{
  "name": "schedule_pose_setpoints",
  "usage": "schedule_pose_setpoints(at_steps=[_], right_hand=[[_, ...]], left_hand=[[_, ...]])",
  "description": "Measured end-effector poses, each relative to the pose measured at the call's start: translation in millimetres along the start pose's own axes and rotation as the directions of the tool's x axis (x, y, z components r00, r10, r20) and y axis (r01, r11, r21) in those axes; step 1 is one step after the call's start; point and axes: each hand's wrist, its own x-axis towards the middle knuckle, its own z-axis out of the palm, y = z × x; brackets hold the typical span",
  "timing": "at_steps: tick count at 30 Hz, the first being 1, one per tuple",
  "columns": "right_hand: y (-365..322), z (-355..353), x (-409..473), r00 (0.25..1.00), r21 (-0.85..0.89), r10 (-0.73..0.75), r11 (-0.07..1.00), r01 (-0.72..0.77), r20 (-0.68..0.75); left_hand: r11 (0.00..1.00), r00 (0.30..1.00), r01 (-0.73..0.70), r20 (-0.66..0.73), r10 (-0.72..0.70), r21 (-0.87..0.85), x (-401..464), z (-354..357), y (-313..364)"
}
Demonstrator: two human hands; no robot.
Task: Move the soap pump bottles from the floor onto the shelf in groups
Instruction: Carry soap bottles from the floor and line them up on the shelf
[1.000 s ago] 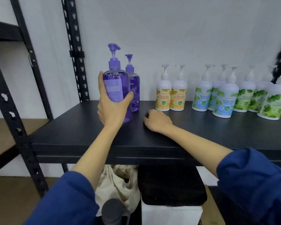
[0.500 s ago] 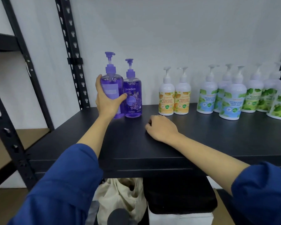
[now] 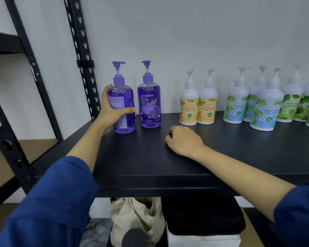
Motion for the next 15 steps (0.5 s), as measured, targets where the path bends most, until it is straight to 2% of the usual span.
schedule_pose_setpoints(at_steps=[3, 7, 10, 15], right_hand=[[3, -2, -2, 0.998, -0.007, -0.014, 1.000, 0.015, 0.068], [9, -6, -2, 0.981, 0.005, -0.068, 0.998, 0.069, 0.180], [10, -7, -4, 0.978, -0.010, -0.093, 0.995, 0.097, 0.186], [10, -4, -6, 0.983, -0.030, -0.098, 0.994, 0.104, 0.156]], left_hand=[[0.999, 1.000, 0.021, 0.019, -0.022, 0.051, -1, -4, 1], [0.940, 0.975, 0.076, -0.222, -0.001, 0.332, -6, 8, 5], [0.863, 0.940, 0.159, -0.340, 0.016, 0.480, -11, 25, 12], [0.857, 0.910, 0.188, -0.413, 0.032, 0.480, -7, 34, 11]])
